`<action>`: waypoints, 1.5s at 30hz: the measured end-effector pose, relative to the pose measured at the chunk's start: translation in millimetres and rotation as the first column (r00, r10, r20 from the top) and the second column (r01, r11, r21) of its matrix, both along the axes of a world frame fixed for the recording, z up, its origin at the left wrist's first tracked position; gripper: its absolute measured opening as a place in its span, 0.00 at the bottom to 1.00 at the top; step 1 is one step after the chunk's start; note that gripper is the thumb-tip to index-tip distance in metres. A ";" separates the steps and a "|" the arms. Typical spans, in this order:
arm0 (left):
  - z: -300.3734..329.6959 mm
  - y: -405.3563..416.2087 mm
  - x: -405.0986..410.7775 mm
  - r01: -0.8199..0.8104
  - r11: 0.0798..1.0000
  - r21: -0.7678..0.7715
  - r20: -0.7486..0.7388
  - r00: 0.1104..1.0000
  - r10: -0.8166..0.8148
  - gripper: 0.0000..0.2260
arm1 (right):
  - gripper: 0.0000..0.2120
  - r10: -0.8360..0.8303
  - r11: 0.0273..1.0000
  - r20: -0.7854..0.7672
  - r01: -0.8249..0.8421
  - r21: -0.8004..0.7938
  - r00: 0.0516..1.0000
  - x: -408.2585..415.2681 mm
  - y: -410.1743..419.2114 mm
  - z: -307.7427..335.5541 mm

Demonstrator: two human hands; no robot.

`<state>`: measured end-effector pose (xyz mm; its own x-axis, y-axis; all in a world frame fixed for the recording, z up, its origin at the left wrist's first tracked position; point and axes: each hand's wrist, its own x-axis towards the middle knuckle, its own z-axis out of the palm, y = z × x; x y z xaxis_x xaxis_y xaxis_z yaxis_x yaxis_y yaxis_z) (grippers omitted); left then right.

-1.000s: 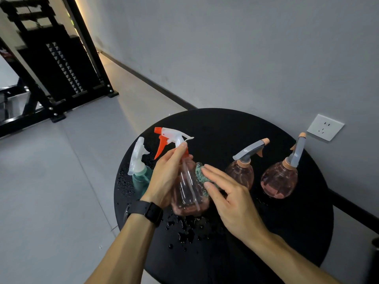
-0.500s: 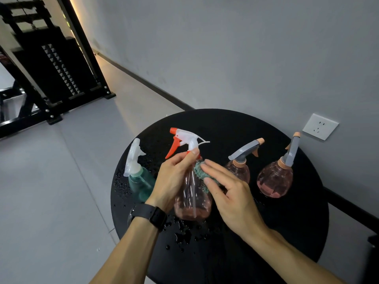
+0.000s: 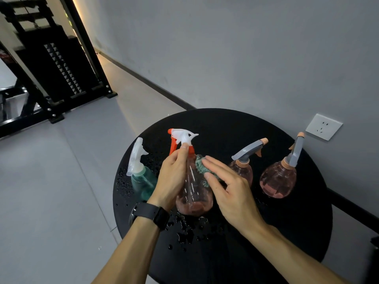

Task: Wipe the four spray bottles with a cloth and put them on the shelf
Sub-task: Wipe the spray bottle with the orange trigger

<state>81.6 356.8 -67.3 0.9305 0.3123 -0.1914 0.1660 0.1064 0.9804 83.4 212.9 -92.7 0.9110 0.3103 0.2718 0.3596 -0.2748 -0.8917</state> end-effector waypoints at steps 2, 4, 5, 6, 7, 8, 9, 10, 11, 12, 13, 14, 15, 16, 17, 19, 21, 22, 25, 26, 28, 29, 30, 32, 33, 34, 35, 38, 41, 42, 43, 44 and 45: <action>0.3 1.5 0.8 -0.026 1.000 -0.010 -0.002 1.000 0.026 0.28 | 0.16 0.008 1.000 -0.013 -0.008 0.016 1.000 -2.4 -1.6 -1.2; 1.1 2.4 2.1 -0.044 0.999 0.002 -0.009 0.999 0.044 0.28 | 0.16 0.012 0.999 -0.036 -0.011 0.031 0.999 -5.1 -3.7 -2.9; 1.0 3.1 2.6 -0.059 0.998 0.011 -0.006 0.998 0.059 0.28 | 0.16 0.012 0.999 -0.050 -0.010 0.038 0.999 -6.8 -4.7 -3.9; 0.9 4.0 3.1 -0.075 0.997 0.020 0.001 0.997 0.075 0.28 | 0.16 0.010 0.999 -0.064 -0.007 0.047 0.998 -8.7 -5.8 -5.1; 0.6 5.3 3.9 -0.088 0.996 0.022 0.012 0.996 0.088 0.27 | 0.16 0.007 0.998 -0.080 -0.002 0.056 0.997 -10.6 -6.8 -6.4; -0.5 7.1 4.9 -0.090 0.996 0.021 0.025 0.996 0.089 0.26 | 0.16 0.005 0.998 -0.097 0.002 0.065 0.995 -12.5 -8.0 -7.8; -1.2 8.9 5.5 -0.087 0.996 0.017 0.035 0.996 0.086 0.24 | 0.16 0.004 0.997 -0.115 0.005 0.074 0.993 -14.2 -8.9 -9.1; -1.5 10.1 5.7 -0.091 0.996 0.007 0.041 0.995 0.090 0.24 | 0.16 0.002 0.997 -0.133 0.009 0.081 0.991 -15.6 -9.9 -10.3; -2.3 11.1 6.0 -0.104 0.995 -0.007 0.041 0.994 0.104 0.23 | 0.16 0.002 0.996 -0.150 0.012 0.088 0.989 -16.8 -10.8 -11.0; -2.8 11.5 6.4 -0.118 0.993 -0.021 0.036 0.992 0.119 0.24 | 0.17 0.000 0.995 -0.164 0.016 0.095 0.987 -17.5 -11.6 -11.5; -3.2 11.6 6.7 -0.131 0.991 -0.037 0.024 0.991 0.132 0.24 | 0.17 -0.001 0.995 -0.174 0.019 0.102 0.985 -18.0 -12.4 -11.6; -3.9 11.2 7.1 -0.138 0.989 -0.055 0.013 0.990 0.139 0.23 | 0.16 -0.004 0.994 -0.180 0.024 0.107 0.984 -18.2 -12.9 -11.3; -3.2 9.6 6.7 -0.138 0.987 -0.077 0.004 0.990 0.138 0.23 | 0.16 -0.010 0.993 -0.182 0.030 0.110 0.983 -18.0 -13.1 -10.6; -2.8 7.4 6.8 -0.132 0.987 -0.092 -0.002 0.991 0.132 0.22 | 0.16 -0.019 0.993 -0.178 0.039 0.110 0.984 -17.5 -13.2 -9.8; -2.9 5.1 6.8 -0.123 0.988 -0.094 -0.006 0.992 0.123 0.21 | 0.16 -0.028 0.993 -0.169 0.047 0.110 0.985 -16.5 -12.8 -8.7; -3.0 0.3 6.6 -0.089 0.994 -0.059 -0.002 0.996 0.089 0.20 | 0.16 -0.042 0.993 -0.139 0.057 0.103 0.989 -13.8 -11.6 -5.5; -3.8 -3.8 5.2 -0.057 0.997 -0.057 -0.004 0.998 0.057 0.21 | 0.16 -0.047 0.994 -0.109 0.058 0.095 0.993 -9.6 -9.5 -1.4; -4.1 -5.3 4.3 -0.046 0.996 -0.073 -0.005 0.999 0.046 0.21 | 0.16 -0.050 0.994 -0.093 0.058 0.094 0.994 -7.4 -8.2 0.9; -4.7 -8.1 1.8 -0.022 0.992 -0.124 0.003 1.000 0.023 0.18 | 0.15 -0.048 0.996 -0.011 0.049 0.069 0.999 -1.1 -3.4 7.9; -4.1 -8.8 1.2 -0.020 0.990 -0.139 0.012 1.000 0.021 0.17 | 0.16 -0.040 0.998 0.031 0.039 0.046 0.999 0.4 -1.9 9.7; -3.4 -7.6 0.7 -0.028 0.986 -0.167 0.028 0.999 0.033 0.15 | 0.16 -0.019 1.000 0.123 0.020 -0.007 0.992 2.4 0.8 11.5; -3.7 -5.8 0.9 -0.029 0.984 -0.175 0.029 0.999 0.035 0.15 | 0.16 -0.007 0.999 0.166 0.012 -0.030 0.986 3.2 2.3 11.6; -3.9 -3.7 1.0 -0.023 0.985 -0.173 0.028 0.999 0.028 0.16 | 0.16 0.007 0.999 0.201 0.003 -0.051 0.980 3.6 3.7 11.2; -4.4 -0.6 1.3 -0.009 0.988 -0.153 0.025 1.000 0.013 0.16 | 0.17 0.034 0.996 0.239 -0.013 -0.088 0.970 3.5 6.6 9.8; -5.7 0.7 1.7 -0.007 0.990 -0.138 0.023 1.000 0.010 0.16 | 0.17 0.043 0.995 0.247 -0.018 -0.102 0.968 3.2 7.3 9.1; -6.5 1.7 1.9 -0.005 0.992 -0.125 0.020 1.000 0.008 0.16 | 0.17 0.049 0.993 0.254 -0.021 -0.112 0.966 2.7 7.4 8.1; -7.6 2.8 2.2 -0.006 0.993 -0.122 0.018 1.000 0.008 0.16 | 0.17 0.053 0.993 0.264 -0.022 -0.120 0.963 2.0 7.1 7.0; -6.9 6.8 3.4 -0.027 0.988 -0.152 0.011 1.000 0.029 0.15 | 0.18 0.069 0.991 0.298 -0.033 -0.126 0.952 -4.5 4.1 1.8; -5.5 9.1 5.0 -0.063 0.987 -0.151 -0.006 0.998 0.063 0.16 | 0.17 0.093 0.991 0.321 -0.056 -0.123 0.943 -12.4 -0.4 -5.6; -5.4 9.2 5.4 -0.065 0.984 -0.168 -0.011 0.998 0.064 0.16 | 0.17 0.101 0.990 0.333 -0.062 -0.125 0.937 -14.8 -3.0 -7.7; -6.1 9.3 6.3 -0.064 0.979 -0.193 -0.018 0.998 0.062 0.17 | 0.17 0.108 0.989 0.349 -0.066 -0.130 0.931 -16.9 -6.0 -9.6; -5.7 8.8 6.8 -0.063 0.973 -0.221 -0.030 0.998 0.058 0.19 | 0.17 0.115 0.988 0.366 -0.069 -0.136 0.923 -18.8 -9.6 -11.0; -5.6 8.7 7.4 -0.061 0.968 -0.245 -0.041 0.998 0.053 0.21 | 0.17 0.122 0.987 0.384 -0.072 -0.142 0.915 -20.1 -13.3 -12.4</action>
